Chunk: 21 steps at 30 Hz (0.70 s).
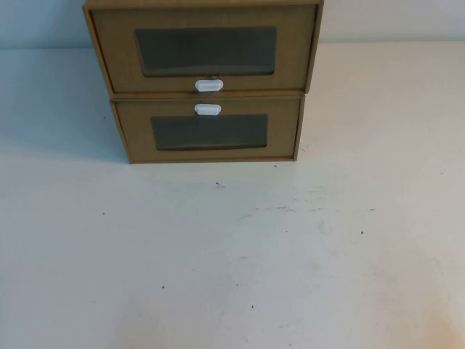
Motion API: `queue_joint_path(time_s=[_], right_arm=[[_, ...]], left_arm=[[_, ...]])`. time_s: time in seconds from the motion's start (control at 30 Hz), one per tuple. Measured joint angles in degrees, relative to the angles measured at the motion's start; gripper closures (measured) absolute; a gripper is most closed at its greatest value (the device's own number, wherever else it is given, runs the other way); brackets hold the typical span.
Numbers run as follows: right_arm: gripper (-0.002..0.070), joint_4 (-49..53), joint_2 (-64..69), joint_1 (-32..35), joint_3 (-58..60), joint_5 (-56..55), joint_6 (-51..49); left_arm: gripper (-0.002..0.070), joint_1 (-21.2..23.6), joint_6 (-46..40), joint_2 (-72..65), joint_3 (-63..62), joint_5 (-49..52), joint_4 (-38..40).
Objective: Open the shoe box
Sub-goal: 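Pull the top drawer of the cardboard box fully open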
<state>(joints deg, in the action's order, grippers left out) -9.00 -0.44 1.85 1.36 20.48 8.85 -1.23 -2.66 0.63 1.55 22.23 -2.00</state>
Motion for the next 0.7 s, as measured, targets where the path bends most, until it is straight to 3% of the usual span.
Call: queue_joint_path(time_s=[0.7], right_arm=[[0.0690,0.00,0.00,0.00,0.00,0.00,0.00]], left_arm=[[0.0680,0.00,0.17,0.00,0.00,-0.83,1.62]])
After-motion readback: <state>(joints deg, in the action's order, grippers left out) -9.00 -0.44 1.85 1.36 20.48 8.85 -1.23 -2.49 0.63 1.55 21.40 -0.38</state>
